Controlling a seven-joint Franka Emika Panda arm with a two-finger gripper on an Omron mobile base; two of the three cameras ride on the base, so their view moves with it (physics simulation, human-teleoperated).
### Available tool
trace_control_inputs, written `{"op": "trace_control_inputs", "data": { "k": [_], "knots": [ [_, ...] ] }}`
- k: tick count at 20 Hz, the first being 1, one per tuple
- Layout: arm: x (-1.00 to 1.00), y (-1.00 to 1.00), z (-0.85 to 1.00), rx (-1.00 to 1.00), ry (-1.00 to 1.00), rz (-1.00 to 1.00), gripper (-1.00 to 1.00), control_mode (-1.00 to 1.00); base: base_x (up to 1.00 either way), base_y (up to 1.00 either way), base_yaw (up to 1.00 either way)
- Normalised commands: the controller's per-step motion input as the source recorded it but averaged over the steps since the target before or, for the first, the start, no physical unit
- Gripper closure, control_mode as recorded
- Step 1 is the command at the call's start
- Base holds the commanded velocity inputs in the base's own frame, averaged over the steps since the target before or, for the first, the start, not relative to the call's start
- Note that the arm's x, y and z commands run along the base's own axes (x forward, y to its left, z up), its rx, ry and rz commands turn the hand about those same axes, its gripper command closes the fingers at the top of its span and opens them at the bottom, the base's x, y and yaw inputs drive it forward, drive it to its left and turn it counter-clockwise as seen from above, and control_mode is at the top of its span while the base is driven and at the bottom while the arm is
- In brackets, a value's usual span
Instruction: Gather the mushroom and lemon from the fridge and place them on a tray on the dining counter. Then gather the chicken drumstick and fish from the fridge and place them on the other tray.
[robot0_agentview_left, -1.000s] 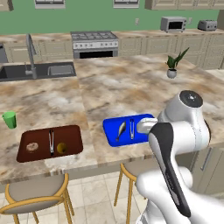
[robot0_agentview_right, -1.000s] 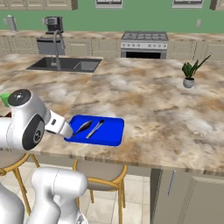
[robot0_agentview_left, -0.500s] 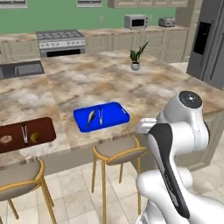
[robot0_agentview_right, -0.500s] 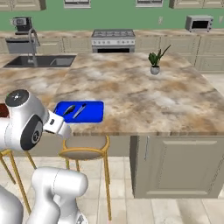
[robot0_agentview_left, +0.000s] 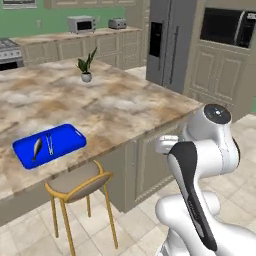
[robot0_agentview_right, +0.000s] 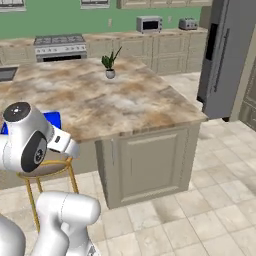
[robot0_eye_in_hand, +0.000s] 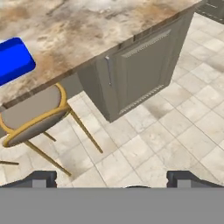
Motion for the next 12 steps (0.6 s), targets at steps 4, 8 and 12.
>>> {"op": "trace_control_inputs", "data": {
  "k": [4,8,12],
  "knots": [
    [0.00,0.00,0.00,0.00,0.00,0.00,-1.00,1.00,0.07,-0.79,-0.54],
    [0.00,0.00,0.00,0.00,0.00,0.00,-1.00,1.00,0.27,-0.95,-0.37],
    [0.00,0.00,0.00,0.00,0.00,0.00,-1.00,1.00,0.50,-0.91,-0.16]
  ]
}}
